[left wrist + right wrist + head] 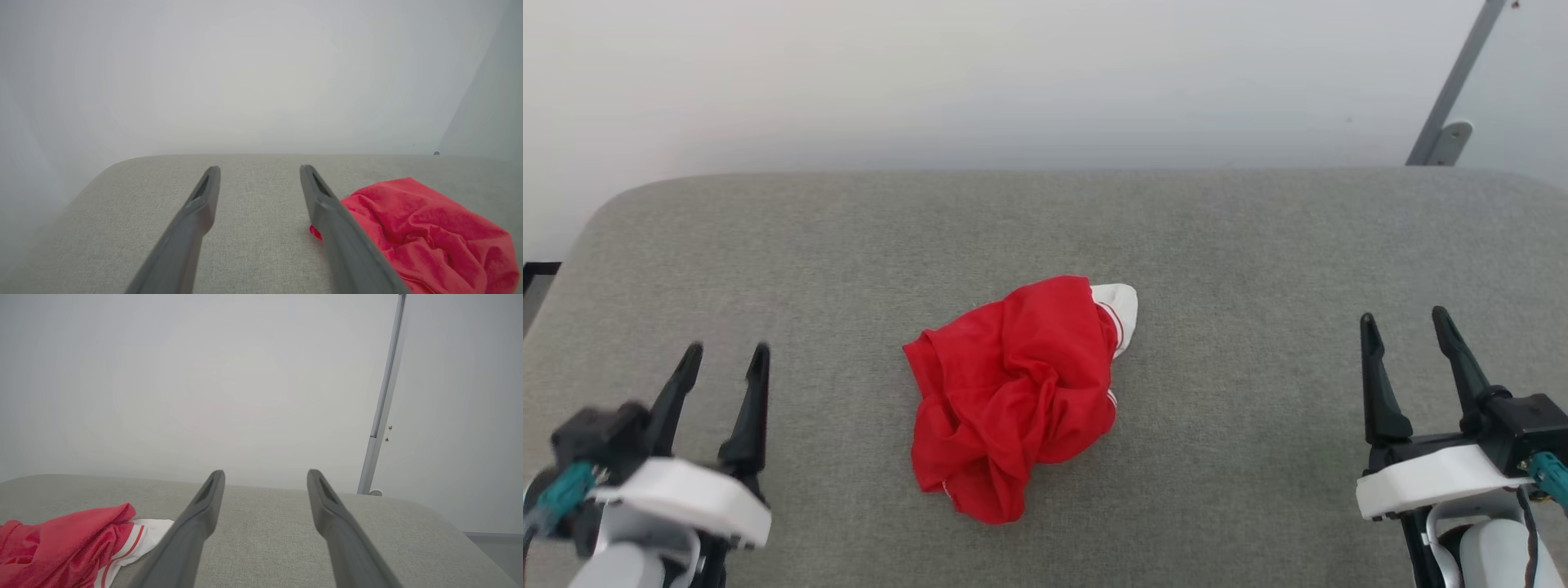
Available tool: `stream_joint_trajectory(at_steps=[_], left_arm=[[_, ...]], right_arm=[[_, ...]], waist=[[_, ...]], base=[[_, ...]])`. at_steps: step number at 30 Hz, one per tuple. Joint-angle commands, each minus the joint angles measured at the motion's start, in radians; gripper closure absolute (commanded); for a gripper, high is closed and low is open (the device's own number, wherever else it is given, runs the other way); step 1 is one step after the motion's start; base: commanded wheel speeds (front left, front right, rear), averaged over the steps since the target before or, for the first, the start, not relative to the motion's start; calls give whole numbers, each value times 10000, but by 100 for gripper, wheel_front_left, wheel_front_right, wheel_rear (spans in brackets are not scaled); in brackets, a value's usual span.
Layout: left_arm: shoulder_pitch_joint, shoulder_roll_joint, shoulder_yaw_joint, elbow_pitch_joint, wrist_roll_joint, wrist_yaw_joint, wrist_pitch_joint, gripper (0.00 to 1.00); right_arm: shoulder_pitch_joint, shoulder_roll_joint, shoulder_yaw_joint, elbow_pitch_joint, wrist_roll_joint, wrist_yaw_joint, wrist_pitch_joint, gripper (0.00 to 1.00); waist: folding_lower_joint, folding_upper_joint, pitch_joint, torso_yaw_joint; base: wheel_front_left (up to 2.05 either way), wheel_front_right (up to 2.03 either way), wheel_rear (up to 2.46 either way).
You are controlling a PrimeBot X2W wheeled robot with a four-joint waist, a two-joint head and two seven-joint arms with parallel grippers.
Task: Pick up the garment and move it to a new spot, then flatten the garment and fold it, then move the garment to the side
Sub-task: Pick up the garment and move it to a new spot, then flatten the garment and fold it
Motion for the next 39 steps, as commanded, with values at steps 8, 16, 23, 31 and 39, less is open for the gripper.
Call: stream_joint_trajectory(at_steps=[8,16,23,31,39], left_arm=[[1292,-175,861,-287,-44,-44,-228,0],[1996,-740,1777,-572,442,-485,-241,0],[2202,-1209,2302,-424,843,-953,-241,0],[2244,-1533,2648,-371,1094,-1300,-242,0],[2230,-1765,2855,-360,1276,-1529,-243,0]], right_arm=[[374,11,-95,-62,41,-4,-6,0],[643,90,-123,-114,115,-4,-3,0],[926,175,-122,-237,65,-4,-14,0],[1217,273,-120,-317,58,-4,-22,0],[1196,324,225,-299,288,-4,315,0]], waist=[[0,0,-244,326],[0,0,-394,545],[0,0,-486,656],[0,0,-520,658],[0,0,-456,683]], base=[[0,0,0],[0,0,0],[0,0,0],[0,0,0],[0,0,0]])
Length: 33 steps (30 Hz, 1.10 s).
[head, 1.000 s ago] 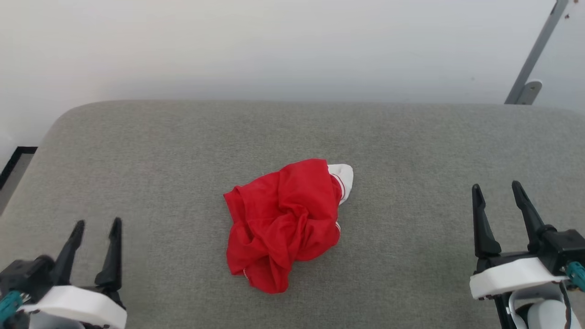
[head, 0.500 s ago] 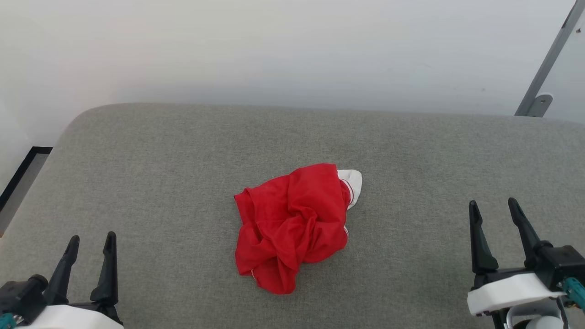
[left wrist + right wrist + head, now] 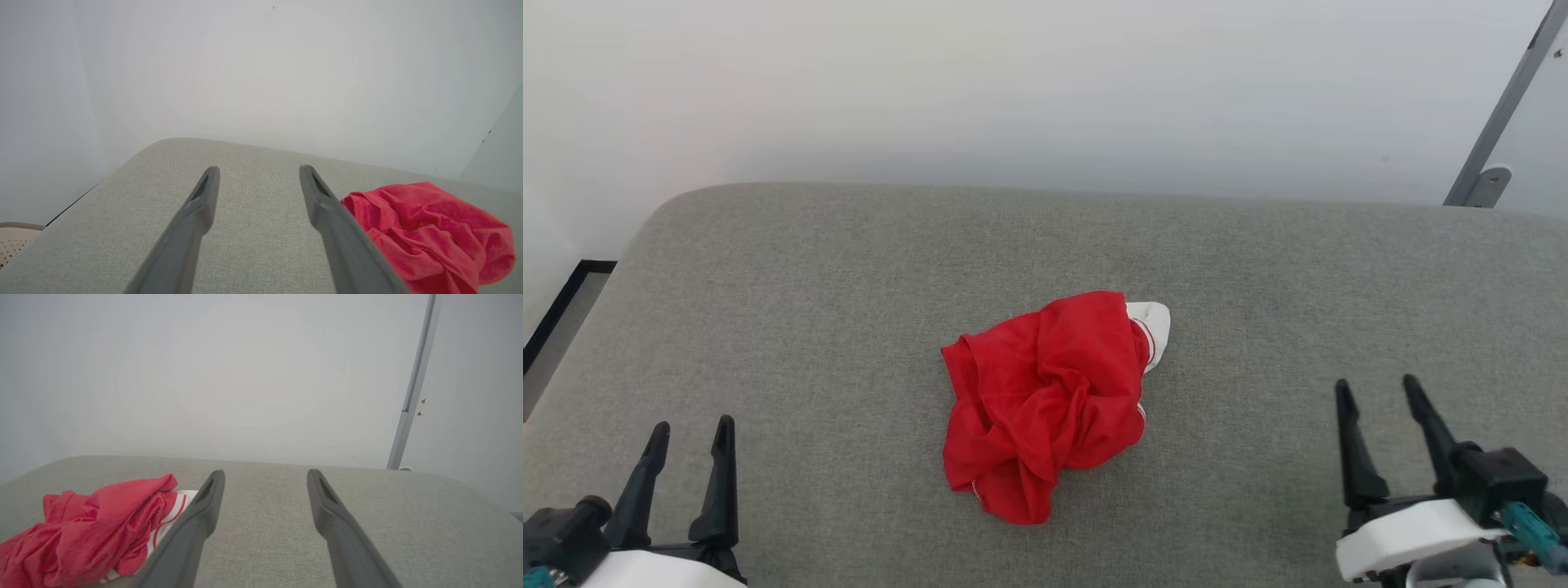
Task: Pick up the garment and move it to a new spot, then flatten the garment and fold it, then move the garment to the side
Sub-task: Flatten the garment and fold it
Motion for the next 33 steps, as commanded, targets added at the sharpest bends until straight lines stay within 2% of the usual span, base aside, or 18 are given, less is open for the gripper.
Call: stream_joint_trajectory(at_steps=[1,5,15,20,33], left_arm=[[38,-68,21,21,78,-56,-49,0],[-109,-204,-23,-21,101,-134,-49,0],[-955,-622,-518,-161,260,-309,-50,0],[-1472,-842,-825,-111,319,-405,-50,0],[-2733,-1398,-1772,387,161,-535,-49,0]], right_arm=[[-91,48,129,14,151,-4,228,0],[-475,-301,646,139,417,-4,944,0],[-2675,-1809,2147,1332,1188,-4,3112,0],[-4015,-2385,2744,2275,1572,-4,4092,0],[-7015,-3232,4346,5456,2018,-4,6512,0]], waist=[[0,-1,39,50],[0,-1,209,235],[0,-1,1348,1231],[0,-1,1964,1776],[0,-1,3251,3019]], base=[[0,0,0],[0,0,0],[0,0,0],[0,0,0],[0,0,0]])
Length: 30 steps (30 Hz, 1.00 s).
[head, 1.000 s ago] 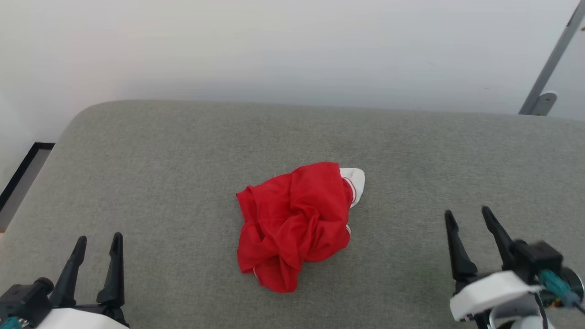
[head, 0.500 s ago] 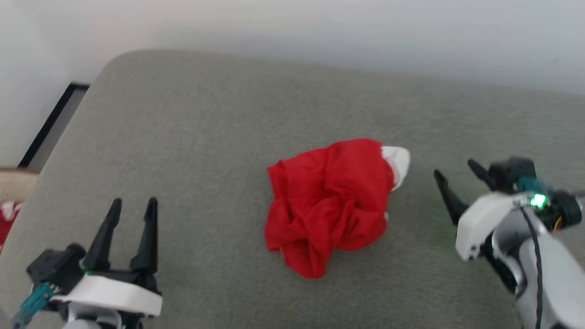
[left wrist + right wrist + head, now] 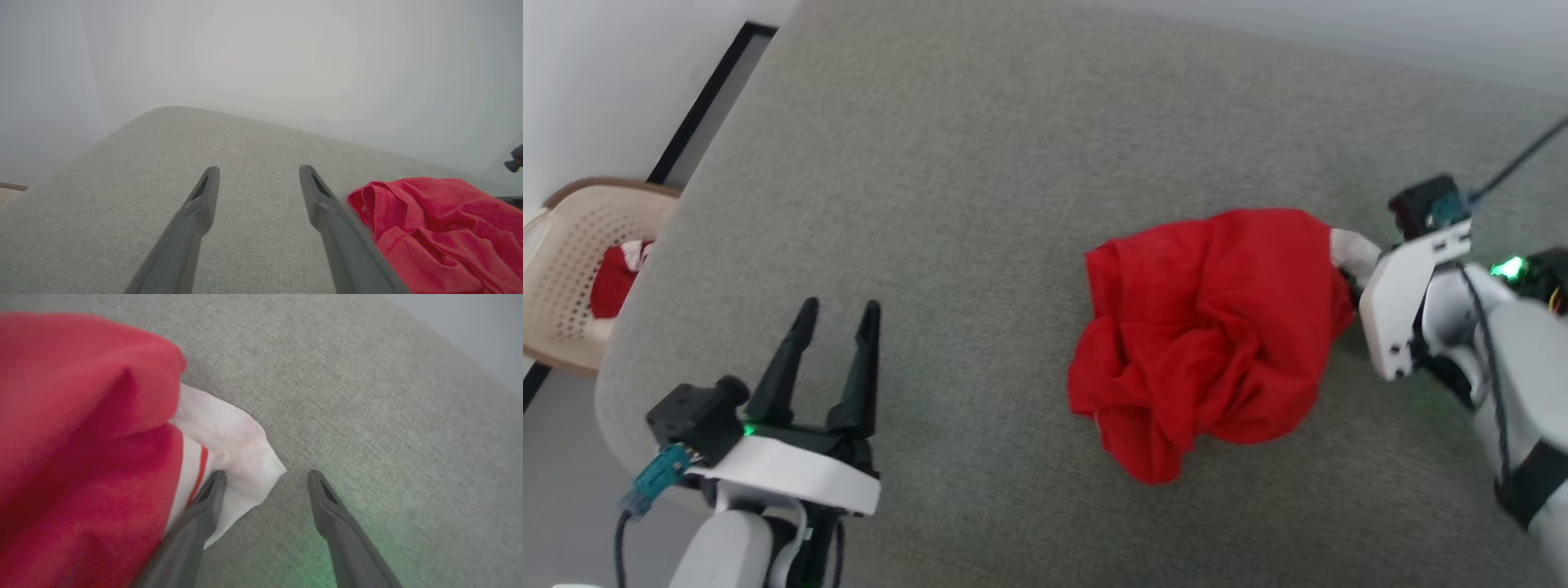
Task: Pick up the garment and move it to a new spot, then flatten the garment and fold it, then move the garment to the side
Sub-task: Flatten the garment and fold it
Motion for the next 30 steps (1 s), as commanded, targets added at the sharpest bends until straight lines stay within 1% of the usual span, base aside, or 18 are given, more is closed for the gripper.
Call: stream_joint_trajectory(at_steps=[1,3,4,7,8,9,10,13,15,20,25,30], left_arm=[[-250,-71,-136,39,-66,-29,-47,0],[-303,-74,-206,59,-110,-30,-47,0],[-373,-68,-302,107,-202,-31,-48,0],[-468,-54,-386,163,-310,-33,-48,0],[-476,-53,-407,178,-331,-33,-48,0],[-485,-46,-428,195,-379,-33,-48,0],[-481,-34,-422,210,-396,-34,-48,0],[-435,10,-395,262,-478,-34,-47,0],[-395,25,-391,281,-505,-35,-48,0],[-294,203,-288,327,-547,-35,-48,0],[-208,428,-188,325,-587,-36,-49,0],[2,674,-5,224,-592,-36,-49,0]], right_arm=[[-300,-44,209,472,121,-6,458,0],[-379,-35,400,679,180,-6,666,0],[-498,-7,666,1168,460,-4,1257,0],[-499,35,1255,1779,873,-2,2369,0],[-500,-1,1480,1895,965,-1,2724,13],[-516,-19,1713,1909,1115,1,3023,74],[-530,-41,1923,1866,1304,5,3316,100],[-771,-387,2326,1608,1651,28,3747,100],[-886,-488,2490,1368,1951,30,3968,100],[-1152,-835,2672,427,2477,21,3785,100],[-1005,-1305,2465,-697,3040,-5,3668,100],[-167,-1933,1887,-2048,3450,-5,3712,100]], waist=[[0,0,357,365],[0,0,403,420],[0,0,467,505],[0,0,503,579],[0,0,504,594],[0,0,505,603],[0,0,495,597],[0,0,439,535],[0,0,364,456],[0,0,125,162],[0,0,-132,-192],[0,0,-333,-607]], base=[[0,0,0],[0,0,0],[0,0,0],[0,0,0],[0,0,0],[0,0,0],[0,0,0],[0,0,0],[0,0,0],[0,0,0],[0,0,0],[0,0,0]])
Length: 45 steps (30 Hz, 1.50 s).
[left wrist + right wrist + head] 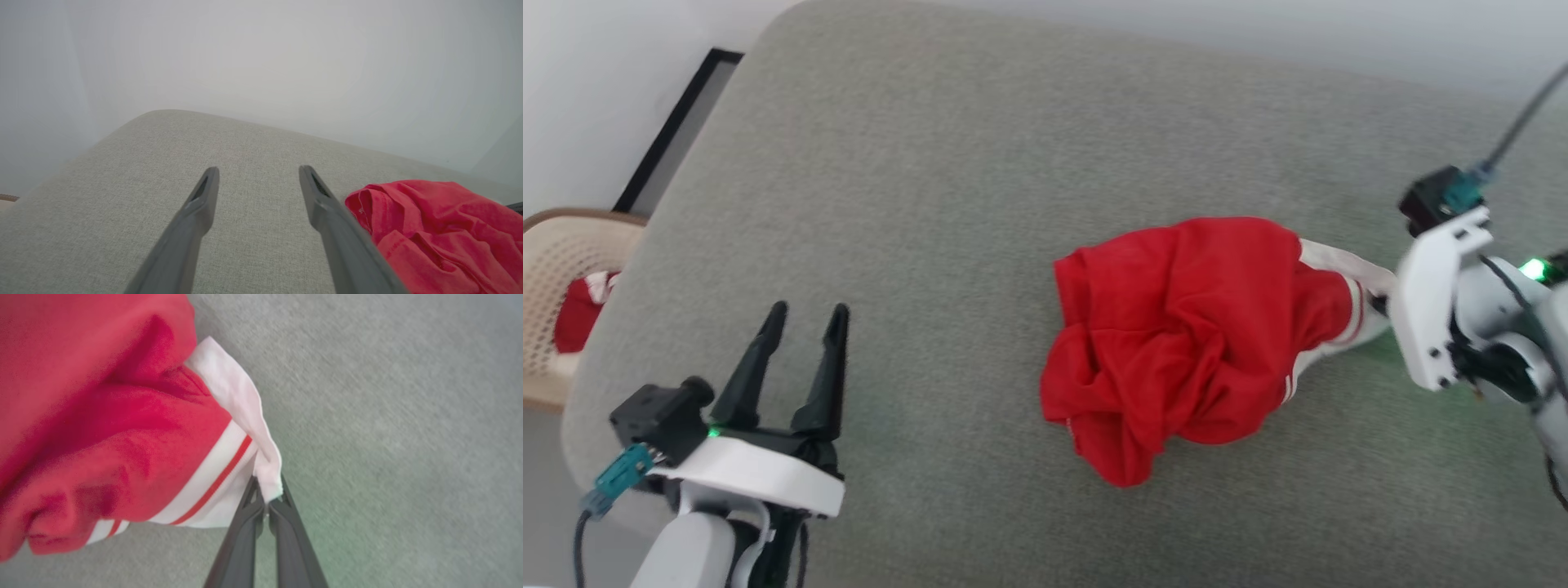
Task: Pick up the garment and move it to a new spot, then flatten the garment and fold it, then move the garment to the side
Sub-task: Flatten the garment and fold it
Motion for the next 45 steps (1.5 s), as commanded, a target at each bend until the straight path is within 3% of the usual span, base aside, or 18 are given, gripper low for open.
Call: stream_joint_trajectory(at_steps=[1,6,9,14,18,19,20,28,33,40,45], left_arm=[[143,76,78,-57,-98,-27,-49,0],[263,286,107,-156,-107,-27,-49,0],[186,351,12,-115,-148,-27,-49,0],[-38,538,-344,-21,-313,-27,-7,0],[-256,688,-733,-43,-635,-27,220,0],[-352,769,-908,-66,-755,-27,341,0],[-430,854,-1114,-107,-882,-27,487,0],[-1023,1594,-2553,-660,-1998,-27,2433,0],[-1254,1837,-3078,-1068,-2238,0,3774,0],[-1377,1775,-3664,-1457,-2659,447,5542,0],[-1365,1790,-4005,-1474,-2737,1050,6762,0]], right_arm=[[398,-135,-227,-313,136,-7,57,100],[2012,-514,-1542,-1853,245,-6,532,100],[3237,-356,-2535,-2676,-16,-6,983,100],[5133,554,-4081,-3640,-642,-6,1446,100],[5679,1166,-4609,-3863,-1177,-6,1308,100],[5783,1366,-4703,-3899,-1343,-6,1212,74],[5809,1525,-4782,-3919,-1529,-6,1082,0],[5735,2485,-5368,-4233,-2530,-6,-43,0],[5509,3049,-5972,-4778,-3138,-6,-1346,0],[5423,4012,-6692,-5439,-4093,-6,-3640,0],[5634,4336,-6653,-5654,-4700,-6,-4984,0]], waist=[[0,0,-123,-219],[0,0,-222,-592],[0,0,-280,-747],[0,0,-296,-954],[0,0,-310,-1066],[0,0,-322,-1096],[0,0,-343,-1129],[0,0,-683,-1616],[0,0,-825,-2070],[0,0,-934,-2757],[0,0,-905,-3248]], base=[[0,0,0],[0,0,0],[0,0,0],[0,0,0],[0,0,0],[0,0,0],[0,0,0],[0,0,0],[0,0,0],[0,0,0],[0,0,0]])
